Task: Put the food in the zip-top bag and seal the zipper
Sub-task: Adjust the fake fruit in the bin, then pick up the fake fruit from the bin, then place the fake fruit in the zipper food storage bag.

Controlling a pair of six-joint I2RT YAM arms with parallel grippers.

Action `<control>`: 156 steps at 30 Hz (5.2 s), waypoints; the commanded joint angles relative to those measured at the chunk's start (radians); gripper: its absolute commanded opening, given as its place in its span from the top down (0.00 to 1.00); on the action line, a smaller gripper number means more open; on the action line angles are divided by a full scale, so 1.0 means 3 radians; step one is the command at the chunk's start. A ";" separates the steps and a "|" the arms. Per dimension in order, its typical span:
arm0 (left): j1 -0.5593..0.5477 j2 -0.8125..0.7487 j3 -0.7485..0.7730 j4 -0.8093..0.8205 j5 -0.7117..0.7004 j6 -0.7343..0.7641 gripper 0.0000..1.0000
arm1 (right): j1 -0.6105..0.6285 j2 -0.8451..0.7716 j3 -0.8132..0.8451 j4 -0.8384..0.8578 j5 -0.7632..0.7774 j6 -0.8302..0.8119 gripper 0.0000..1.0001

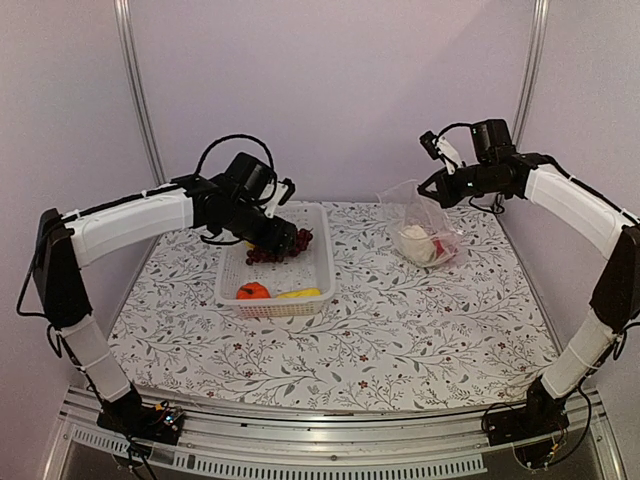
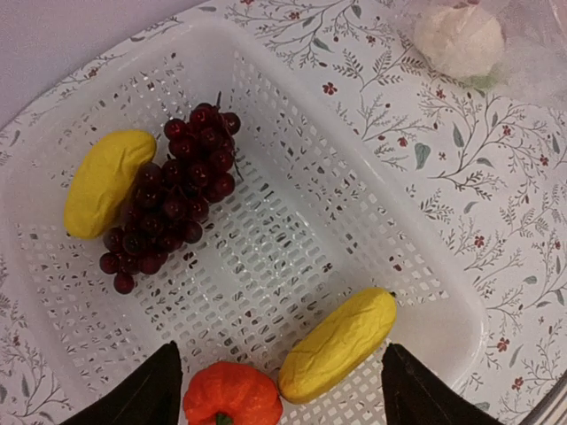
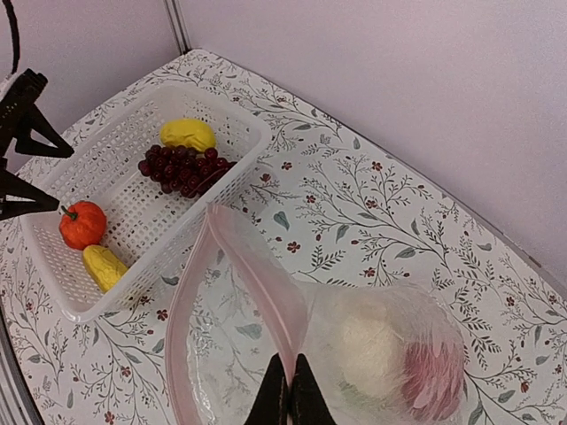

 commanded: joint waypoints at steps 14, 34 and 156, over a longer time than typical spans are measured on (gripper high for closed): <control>0.0189 0.0848 0.0270 -0.0672 0.1132 0.0091 0.18 | 0.0003 -0.0153 -0.0202 0.0113 -0.0175 -0.0069 1.00; 0.0244 0.1532 0.0680 -0.0809 0.0590 0.0191 0.20 | 0.0003 -0.0104 -0.0296 0.0134 -0.0230 -0.0056 1.00; -0.0397 0.1132 0.0984 0.2985 0.2522 -0.2694 0.88 | -0.0044 0.0551 0.1055 -0.0439 0.0312 0.0143 1.00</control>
